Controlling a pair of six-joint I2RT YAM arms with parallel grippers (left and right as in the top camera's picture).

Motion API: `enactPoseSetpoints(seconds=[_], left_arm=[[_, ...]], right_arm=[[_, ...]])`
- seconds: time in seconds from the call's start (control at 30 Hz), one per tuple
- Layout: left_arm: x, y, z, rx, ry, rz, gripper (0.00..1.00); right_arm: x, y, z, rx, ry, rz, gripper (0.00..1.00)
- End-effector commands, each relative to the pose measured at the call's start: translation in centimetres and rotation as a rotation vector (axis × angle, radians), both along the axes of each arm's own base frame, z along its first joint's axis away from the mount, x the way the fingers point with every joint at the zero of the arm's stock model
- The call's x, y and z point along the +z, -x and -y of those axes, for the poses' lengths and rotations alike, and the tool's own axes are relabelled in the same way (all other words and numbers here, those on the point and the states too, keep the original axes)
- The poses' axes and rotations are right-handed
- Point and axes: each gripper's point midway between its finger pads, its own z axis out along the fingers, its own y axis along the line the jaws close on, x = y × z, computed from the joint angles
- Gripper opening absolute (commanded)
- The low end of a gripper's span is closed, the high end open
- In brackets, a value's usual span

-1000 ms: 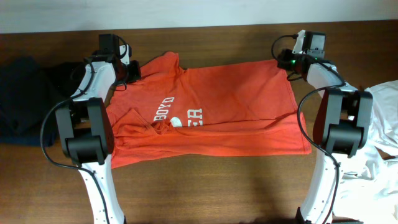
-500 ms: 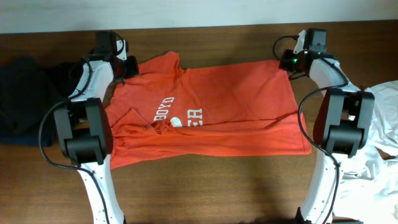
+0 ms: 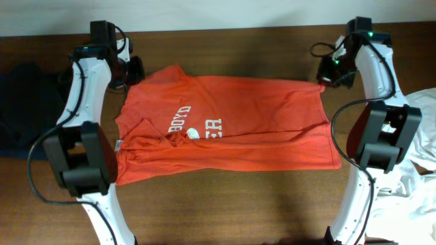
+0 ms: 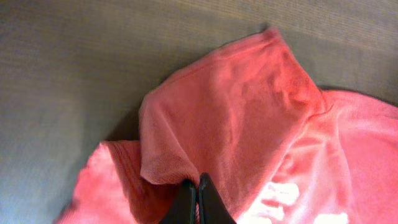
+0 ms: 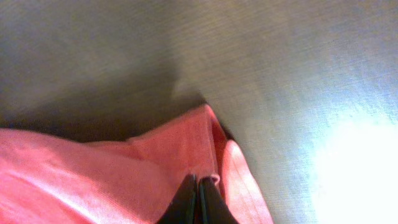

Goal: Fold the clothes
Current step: 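Fold the red shirt's top edge down toward the bottom hem with both grippers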

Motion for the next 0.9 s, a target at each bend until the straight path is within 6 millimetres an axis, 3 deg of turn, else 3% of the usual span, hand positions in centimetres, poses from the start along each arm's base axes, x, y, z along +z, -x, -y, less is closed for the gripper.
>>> enactPoseSetpoints(seconds=[0.0,0.17,0.23,0.33,0.43,0.53,0.57,0.63,0.73,0.87], left_arm=[[4.5,2.9,1.1,-0.020,0.094,-0.014,0.00],[3.7,9.7,0.9,-0.043,0.114,-0.280,0.00],[3.4,12.4,-1.2,-0.017,0.080,-0.388,0.00],[3.3,13.8,-3.1,0.030,0.074,-0.443,0.00],[2.0,15.1,-4.5,0.063,0.061,-0.497,0.00],[0.6,16.5,-4.6,0.062,0.053,-0.556,0.00],[0.0,17.3,-5.8,0.068,-0.022,-0.593,0.00],[-1.0,17.7,-6.0,0.085,-0.010,-0.605,0.00],[-1.2,17.8,-6.0,0.084,-0.011,-0.607,0.00],[-1.1,18.0,-6.0,0.083,-0.011,-0.616,0.00]], right_arm=[[1.2,2.2,2.0,-0.044,-0.010,-0.068,0.04],[1.3,7.5,3.1,-0.041,-0.013,-0.268,0.04],[1.5,9.9,4.5,-0.033,0.077,-0.375,0.04],[1.7,11.4,5.1,0.003,0.117,-0.436,0.04],[2.0,12.4,6.1,0.012,0.177,-0.481,0.04],[1.9,12.4,5.9,0.016,0.172,-0.485,0.04],[1.6,12.7,5.4,0.039,0.145,-0.492,0.04],[1.4,12.3,3.1,0.123,0.003,-0.447,0.04],[1.1,12.6,3.0,0.139,-0.006,-0.460,0.04],[-1.0,15.9,2.1,0.174,-0.055,-0.588,0.04]])
